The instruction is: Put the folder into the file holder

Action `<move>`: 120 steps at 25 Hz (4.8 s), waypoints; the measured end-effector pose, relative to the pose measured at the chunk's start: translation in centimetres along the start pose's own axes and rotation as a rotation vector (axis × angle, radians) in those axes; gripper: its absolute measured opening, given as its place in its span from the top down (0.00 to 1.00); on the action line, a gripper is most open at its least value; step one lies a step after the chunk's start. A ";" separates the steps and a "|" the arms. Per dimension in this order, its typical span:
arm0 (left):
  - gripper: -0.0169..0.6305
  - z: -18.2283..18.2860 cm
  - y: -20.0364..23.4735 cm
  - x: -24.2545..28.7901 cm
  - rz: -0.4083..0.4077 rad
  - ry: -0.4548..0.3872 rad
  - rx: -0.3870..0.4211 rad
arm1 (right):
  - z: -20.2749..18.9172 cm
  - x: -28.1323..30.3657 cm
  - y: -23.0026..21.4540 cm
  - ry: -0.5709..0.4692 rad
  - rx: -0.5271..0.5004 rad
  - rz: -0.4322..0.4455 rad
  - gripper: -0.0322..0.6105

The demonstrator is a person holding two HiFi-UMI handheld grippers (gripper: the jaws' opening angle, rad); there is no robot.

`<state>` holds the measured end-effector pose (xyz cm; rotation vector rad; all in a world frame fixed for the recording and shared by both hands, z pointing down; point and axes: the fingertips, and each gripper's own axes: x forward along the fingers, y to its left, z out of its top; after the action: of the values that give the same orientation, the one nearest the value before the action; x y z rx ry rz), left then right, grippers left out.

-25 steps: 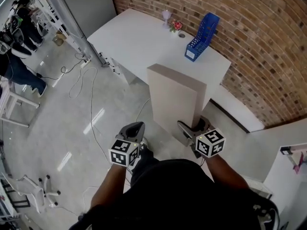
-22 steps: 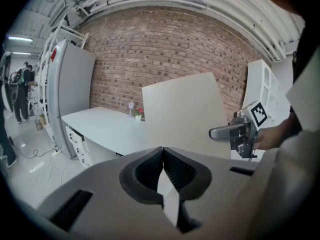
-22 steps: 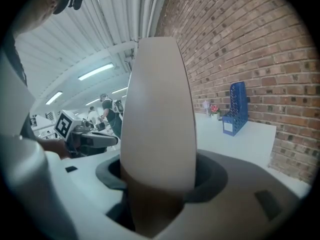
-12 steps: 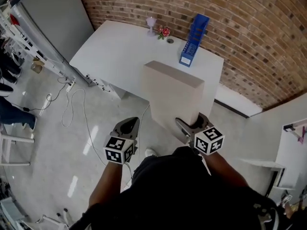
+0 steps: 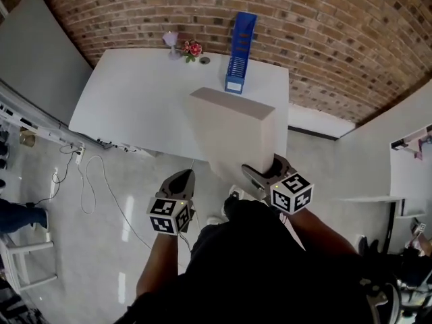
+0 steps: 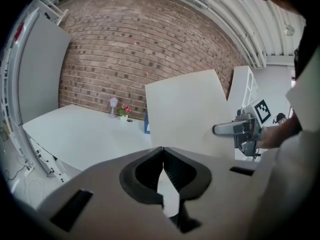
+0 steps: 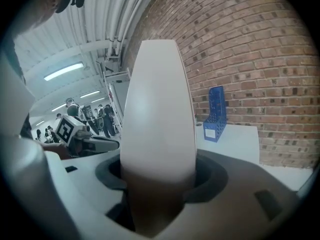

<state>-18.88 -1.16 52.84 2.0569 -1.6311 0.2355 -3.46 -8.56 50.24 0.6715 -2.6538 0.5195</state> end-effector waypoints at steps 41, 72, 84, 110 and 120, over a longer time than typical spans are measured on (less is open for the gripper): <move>0.97 15.3 8.6 19.0 -0.321 0.137 0.369 | 14.2 6.7 -19.2 -0.370 0.169 -0.515 0.50; 0.97 14.6 17.6 16.0 -0.302 0.123 0.288 | 29.8 16.7 -26.3 -0.574 0.027 -0.923 0.50; 0.97 15.2 19.7 16.1 -0.241 0.123 0.254 | 26.3 22.8 -30.1 -0.439 0.016 -0.954 0.44; 0.97 15.6 19.4 17.8 -0.241 0.148 0.247 | 16.6 28.0 -33.0 -0.213 0.028 -0.886 0.37; 0.97 15.1 19.4 17.8 -0.230 0.158 0.238 | 10.6 30.6 -34.1 -0.013 0.162 -0.807 0.28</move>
<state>-35.13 -26.80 52.84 2.3151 -1.3118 0.5176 -13.94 -52.66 62.67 1.6689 -2.0939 0.4763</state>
